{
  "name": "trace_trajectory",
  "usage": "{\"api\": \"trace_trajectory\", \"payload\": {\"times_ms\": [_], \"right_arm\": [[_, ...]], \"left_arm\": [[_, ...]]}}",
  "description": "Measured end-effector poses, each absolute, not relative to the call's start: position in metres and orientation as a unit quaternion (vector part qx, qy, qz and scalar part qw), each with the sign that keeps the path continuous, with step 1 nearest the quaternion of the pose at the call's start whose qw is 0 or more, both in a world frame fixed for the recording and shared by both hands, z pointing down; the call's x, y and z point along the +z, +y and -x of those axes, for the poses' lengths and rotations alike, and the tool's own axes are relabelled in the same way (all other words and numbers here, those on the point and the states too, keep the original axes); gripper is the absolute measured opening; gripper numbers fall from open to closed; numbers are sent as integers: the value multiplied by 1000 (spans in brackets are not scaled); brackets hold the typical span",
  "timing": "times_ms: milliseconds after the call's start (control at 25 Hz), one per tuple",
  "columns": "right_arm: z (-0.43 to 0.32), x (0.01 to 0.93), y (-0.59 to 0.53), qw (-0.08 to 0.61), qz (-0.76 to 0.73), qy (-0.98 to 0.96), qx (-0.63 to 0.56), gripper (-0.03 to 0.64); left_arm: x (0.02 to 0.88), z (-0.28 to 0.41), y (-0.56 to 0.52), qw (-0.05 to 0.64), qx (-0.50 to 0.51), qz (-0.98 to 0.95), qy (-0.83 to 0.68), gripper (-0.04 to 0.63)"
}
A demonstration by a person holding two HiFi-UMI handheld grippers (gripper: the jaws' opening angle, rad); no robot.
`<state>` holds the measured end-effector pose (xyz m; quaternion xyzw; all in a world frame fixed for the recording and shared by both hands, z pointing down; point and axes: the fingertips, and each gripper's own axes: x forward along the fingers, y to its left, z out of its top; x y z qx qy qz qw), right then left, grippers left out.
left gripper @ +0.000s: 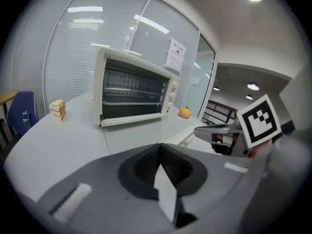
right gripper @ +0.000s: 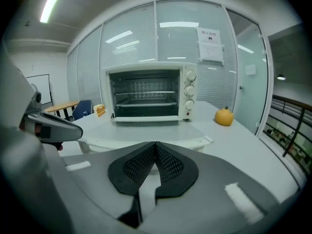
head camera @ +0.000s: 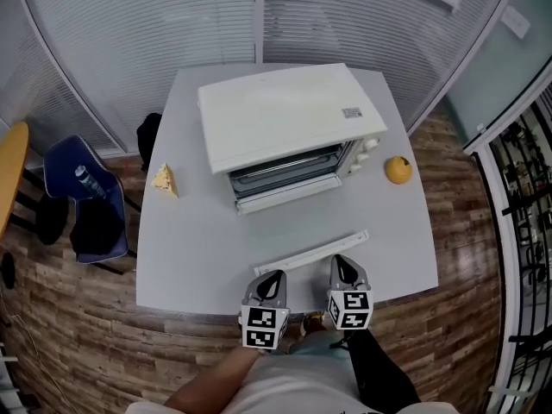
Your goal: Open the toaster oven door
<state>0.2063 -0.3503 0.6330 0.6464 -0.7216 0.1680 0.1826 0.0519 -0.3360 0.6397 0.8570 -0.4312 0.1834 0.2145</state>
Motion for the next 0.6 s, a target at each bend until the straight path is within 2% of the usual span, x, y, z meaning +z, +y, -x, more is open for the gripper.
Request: {"api": "trace_trajectory", "payload": {"times_ms": [400, 600], "right_arm": [[-213, 478, -373, 86, -668, -738, 39, 3], [-204, 415, -371, 50, -641, -766, 4, 3]], "left_arm": [[505, -59, -387, 57, 111, -883, -453, 57], [434, -56, -391, -1, 79, -875, -477, 57]]}}
